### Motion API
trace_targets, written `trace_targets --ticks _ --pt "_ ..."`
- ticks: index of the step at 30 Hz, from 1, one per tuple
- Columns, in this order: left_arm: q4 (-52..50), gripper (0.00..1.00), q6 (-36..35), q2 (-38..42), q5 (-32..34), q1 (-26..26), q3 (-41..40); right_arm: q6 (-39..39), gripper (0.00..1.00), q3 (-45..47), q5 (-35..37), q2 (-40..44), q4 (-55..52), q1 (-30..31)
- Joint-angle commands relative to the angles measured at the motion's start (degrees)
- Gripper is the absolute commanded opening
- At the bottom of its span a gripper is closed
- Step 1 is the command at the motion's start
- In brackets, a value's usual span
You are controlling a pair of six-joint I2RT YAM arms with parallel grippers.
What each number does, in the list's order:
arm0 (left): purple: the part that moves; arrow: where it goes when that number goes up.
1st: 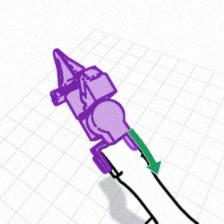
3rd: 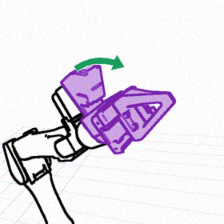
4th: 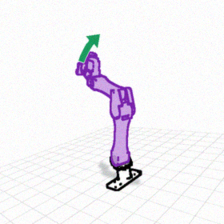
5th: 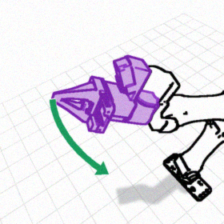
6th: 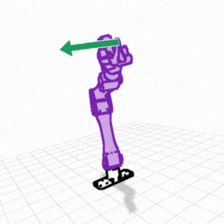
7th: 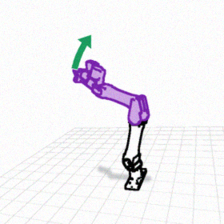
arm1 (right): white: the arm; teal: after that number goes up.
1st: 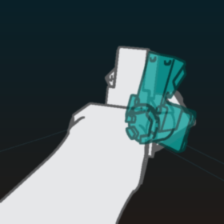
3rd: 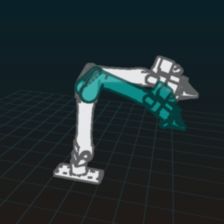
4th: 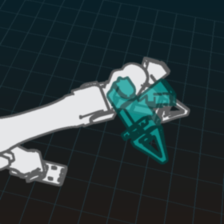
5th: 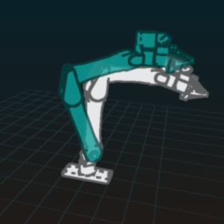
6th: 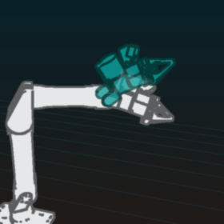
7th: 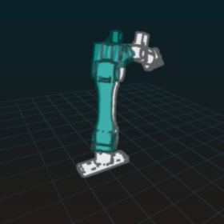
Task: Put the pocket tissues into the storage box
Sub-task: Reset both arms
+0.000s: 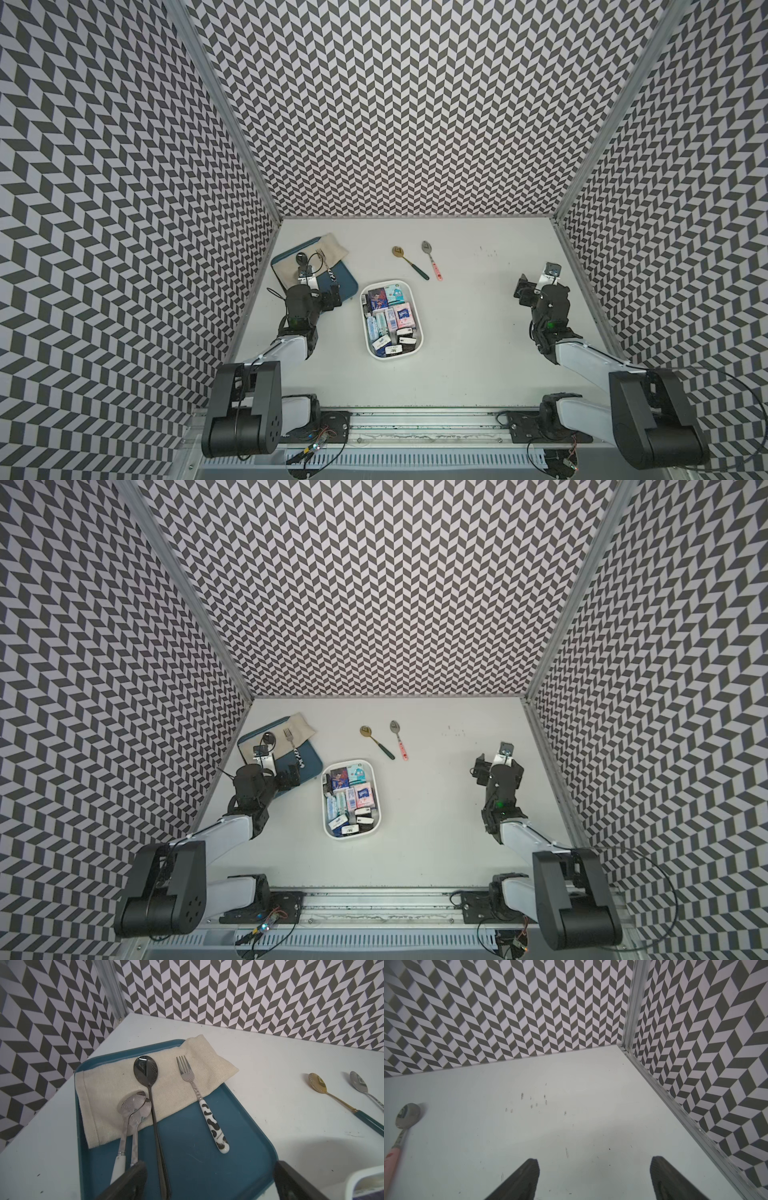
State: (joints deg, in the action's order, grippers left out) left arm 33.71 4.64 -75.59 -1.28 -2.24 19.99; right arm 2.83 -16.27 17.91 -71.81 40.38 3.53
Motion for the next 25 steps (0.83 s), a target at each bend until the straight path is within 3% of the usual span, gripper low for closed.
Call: trace_targets --ticks 1,3,5,7,10,14,19,25 --pt "19.9 1.00 -3.5 -4.6 0.7 0.2 -1.4 0.7 0.89 3.1 -3.1 -5.8 24.6 -0.9" --pt "21.5 1.00 -2.2 -6.4 1.7 0.0 -0.4 0.8 0.90 3.1 -5.1 -10.5 29.3 -1.2" --pt "26.9 1.00 -1.8 -9.1 0.5 0.1 -1.5 0.5 1.00 3.1 -6.1 -15.2 34.1 -1.2" --pt "33.9 1.00 -3.6 -12.5 0.6 1.3 -3.3 -1.2 0.99 6.0 -9.1 -18.4 42.5 -1.2" --pt "33.0 1.00 -4.6 -12.8 0.9 2.2 -3.4 -1.8 0.99 0.8 -9.7 -15.2 28.0 -1.1" --pt "32.8 1.00 -4.6 -12.9 0.9 2.2 -3.2 -2.5 0.99 3.1 -9.9 -18.0 38.8 -0.8" --pt "32.6 1.00 -4.6 -12.8 0.9 2.2 -3.2 -2.4 0.99 1.1 -10.3 -15.6 29.5 -0.8" --pt "32.5 1.00 -4.6 -12.7 1.0 2.2 -3.1 -2.8 0.99 1.8 -10.9 -16.7 32.7 -0.7"
